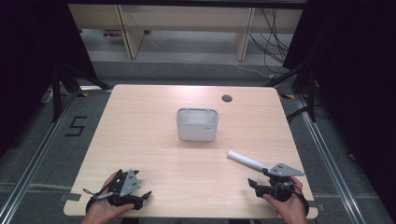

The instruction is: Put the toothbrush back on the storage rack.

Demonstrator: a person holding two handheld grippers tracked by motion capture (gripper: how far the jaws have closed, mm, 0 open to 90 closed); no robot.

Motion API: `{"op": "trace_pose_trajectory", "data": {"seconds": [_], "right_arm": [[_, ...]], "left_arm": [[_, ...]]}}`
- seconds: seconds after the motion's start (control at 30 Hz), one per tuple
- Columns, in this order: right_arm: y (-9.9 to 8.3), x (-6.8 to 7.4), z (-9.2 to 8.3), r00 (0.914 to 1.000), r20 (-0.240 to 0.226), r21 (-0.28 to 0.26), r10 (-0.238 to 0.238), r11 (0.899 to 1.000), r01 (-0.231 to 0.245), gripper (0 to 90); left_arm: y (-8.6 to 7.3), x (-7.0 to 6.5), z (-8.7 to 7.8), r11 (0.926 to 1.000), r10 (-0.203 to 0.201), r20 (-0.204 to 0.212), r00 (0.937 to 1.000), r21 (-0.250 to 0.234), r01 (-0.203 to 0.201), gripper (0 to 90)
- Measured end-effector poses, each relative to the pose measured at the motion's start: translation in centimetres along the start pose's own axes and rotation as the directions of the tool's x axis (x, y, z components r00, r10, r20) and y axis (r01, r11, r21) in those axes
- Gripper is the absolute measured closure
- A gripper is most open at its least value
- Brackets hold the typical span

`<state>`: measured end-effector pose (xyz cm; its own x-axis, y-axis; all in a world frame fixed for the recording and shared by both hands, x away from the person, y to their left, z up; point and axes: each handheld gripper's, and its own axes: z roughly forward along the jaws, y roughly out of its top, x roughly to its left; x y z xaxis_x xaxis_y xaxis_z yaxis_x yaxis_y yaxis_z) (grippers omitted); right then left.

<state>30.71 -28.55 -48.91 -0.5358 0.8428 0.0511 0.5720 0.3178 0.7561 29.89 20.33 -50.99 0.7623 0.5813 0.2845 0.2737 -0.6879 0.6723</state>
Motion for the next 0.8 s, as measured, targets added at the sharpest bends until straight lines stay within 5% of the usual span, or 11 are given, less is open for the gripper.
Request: {"op": "trace_pose_trajectory", "data": {"seconds": [0.1, 0.2, 0.47, 0.57, 0.6, 0.63, 0.8], "right_arm": [[0.2, -0.2, 0.1, 0.9990, -0.041, 0.006, -0.018, 1.000, 0.018, 30.5], [0.4, 0.1, 0.1, 0.9999, -0.003, 0.000, 0.012, 1.000, -0.012, 31.5], [1.7, -0.4, 0.9, 0.9997, 0.005, -0.017, -0.023, 1.000, 0.023, 37.3], [2.0, -0.2, 1.0, 0.9999, 0.017, -0.013, -0.002, 1.000, 0.002, 38.1], [2.3, -0.4, 1.3, 0.9993, -0.003, -0.022, -0.038, 0.999, 0.037, 40.1], [2.4, 0.0, 1.2, 0.9999, 0.014, -0.002, 0.003, 1.000, -0.003, 40.9], [2.9, -0.2, 1.9, 0.9991, 0.016, -0.011, -0.038, 0.999, 0.038, 42.2]], "left_arm": [[0.0, 0.0, 0.0, 1.0000, 0.000, 0.001, 1.0000, -0.001, 0.000, 15.3], [0.0, 0.0, 0.0, 1.0000, 0.001, 0.001, 1.0000, 0.000, -0.001, 15.3], [0.0, 0.0, 0.0, 1.0000, -0.001, 0.000, 1.0000, -0.001, 0.001, 15.3], [0.0, 0.0, 0.0, 1.0000, -0.002, -0.003, 1.0000, -0.002, 0.002, 15.3], [0.0, 0.0, 0.0, 1.0000, -0.004, -0.003, 1.0000, -0.003, 0.004, 15.3], [0.0, 0.0, 0.0, 1.0000, -0.004, -0.003, 1.0000, -0.003, 0.004, 15.3], [0.0, 0.0, 0.0, 1.0000, -0.004, -0.004, 1.0000, -0.006, 0.004, 15.3]]}}
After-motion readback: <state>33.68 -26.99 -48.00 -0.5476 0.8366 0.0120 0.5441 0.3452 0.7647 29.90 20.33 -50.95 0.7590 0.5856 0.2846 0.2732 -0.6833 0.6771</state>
